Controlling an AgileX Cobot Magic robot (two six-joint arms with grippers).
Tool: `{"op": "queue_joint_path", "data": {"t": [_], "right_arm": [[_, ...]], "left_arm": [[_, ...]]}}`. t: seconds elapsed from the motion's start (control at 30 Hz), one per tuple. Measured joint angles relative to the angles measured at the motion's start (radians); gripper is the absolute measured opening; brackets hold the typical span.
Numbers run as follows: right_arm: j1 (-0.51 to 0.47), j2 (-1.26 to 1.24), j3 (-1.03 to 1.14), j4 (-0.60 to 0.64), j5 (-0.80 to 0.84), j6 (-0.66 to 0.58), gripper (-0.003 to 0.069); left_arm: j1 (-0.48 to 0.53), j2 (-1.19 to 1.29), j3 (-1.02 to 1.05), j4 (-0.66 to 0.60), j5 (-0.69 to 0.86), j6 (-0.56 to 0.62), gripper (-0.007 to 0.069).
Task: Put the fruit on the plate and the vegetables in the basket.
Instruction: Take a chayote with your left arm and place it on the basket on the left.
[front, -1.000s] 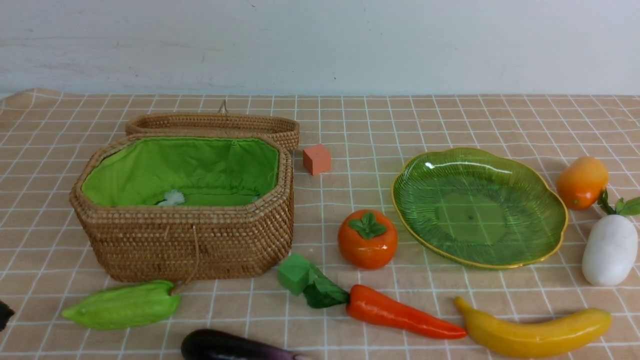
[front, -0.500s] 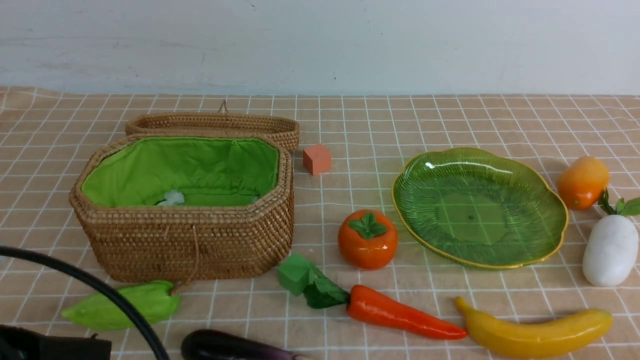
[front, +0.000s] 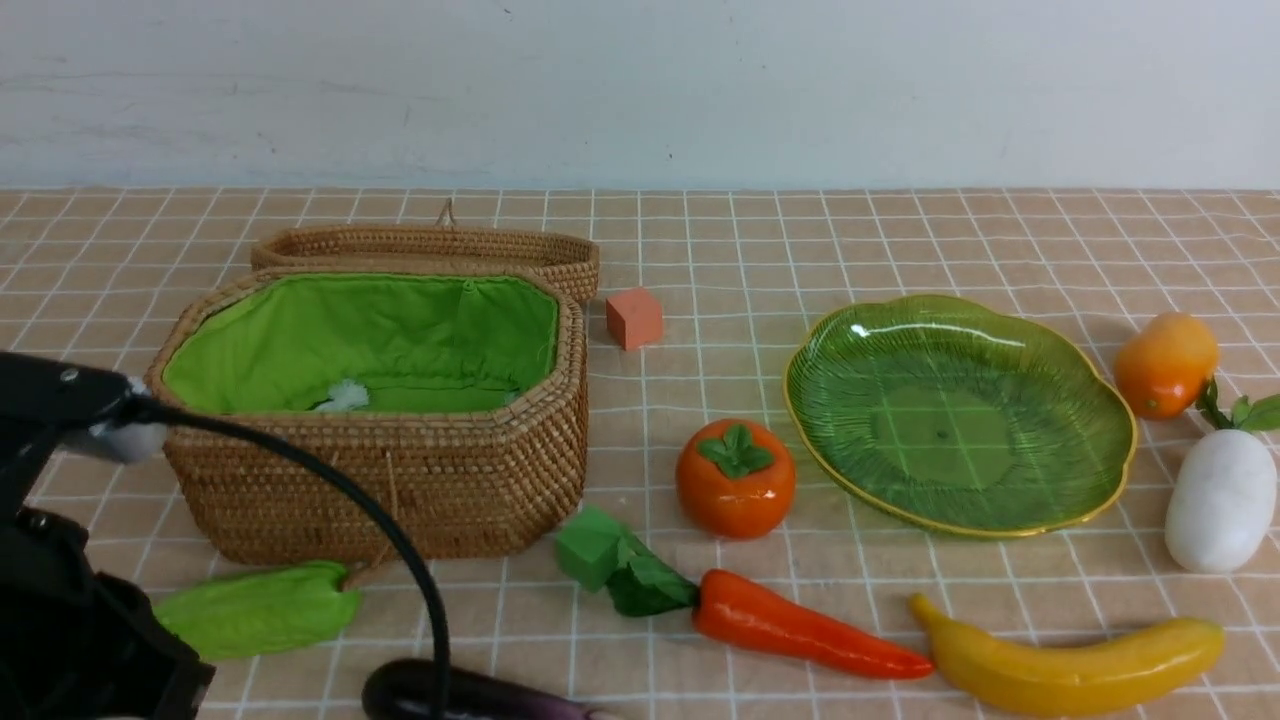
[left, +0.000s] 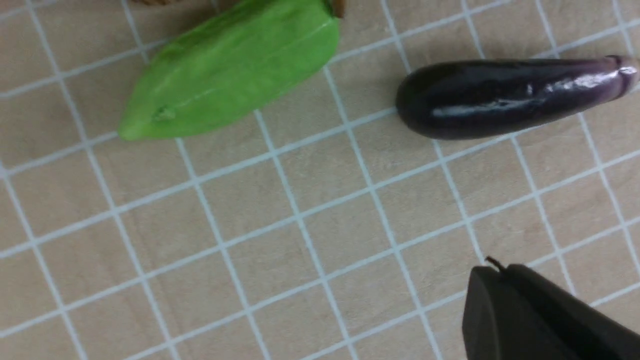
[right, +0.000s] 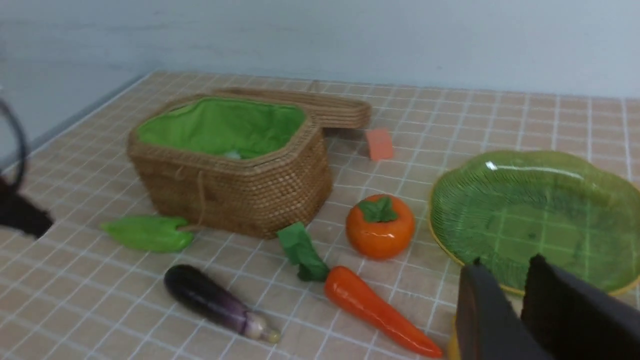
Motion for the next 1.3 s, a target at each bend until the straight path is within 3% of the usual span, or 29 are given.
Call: {"op": "queue_joint_path", "data": {"t": [0.2, 0.3, 0.47, 0.57, 0.7, 0.8, 0.87, 0.93, 1.0, 1.13, 1.3], "right_arm": [[0.122, 0.117, -0.099, -0.054, 0.13, -0.043, 0.0142], [0.208, 0.162, -0.103, -0.083, 0.196, -0.066, 0.0142], [0.275, 0.173, -0.106, -0.124, 0.229, -0.068, 0.0146], [0.291, 0.173, -0.109, -0.154, 0.233, -0.068, 0.015], [0.292, 0.173, -0.109, -0.158, 0.233, -0.068, 0.0151], [0.292, 0.173, -0.109, -0.158, 0.233, -0.068, 0.0154], [0.292, 0.173, -0.109, -0.158, 0.233, -0.068, 0.0158], [0.292, 0.173, -0.109, -0.158, 0.233, -0.068, 0.0158], [0.292, 0.173, -0.109, -0.158, 0.233, -0.068, 0.0158], [0.292, 0.173, -0.109, -0.158, 0.233, -0.068, 0.0158], [0.292, 0.173, -0.109, -0.158, 0.233, -0.068, 0.0158]], "left_arm": [[0.0, 0.083, -0.035, 0.082, -0.015, 0.106, -0.0013], [0.004, 0.105, -0.012, 0.08, -0.042, 0.263, -0.0013], [0.126, 0.17, -0.012, -0.032, -0.074, 0.439, -0.0013], [0.231, 0.24, -0.012, -0.139, -0.09, 0.649, -0.0013], [0.243, 0.296, -0.011, -0.171, -0.074, 0.869, -0.0008], [0.235, 0.327, -0.009, -0.17, -0.089, 0.923, 0.0039], [0.218, 0.372, -0.004, -0.127, -0.148, 0.94, 0.0169], [0.211, 0.388, -0.004, -0.106, -0.176, 0.943, 0.0225], [0.182, 0.41, -0.002, -0.05, -0.23, 0.947, 0.0368], [0.158, 0.416, -0.001, -0.007, -0.309, 0.952, 0.0506], [0.158, 0.429, -0.001, 0.014, -0.387, 0.973, 0.0569]]}}
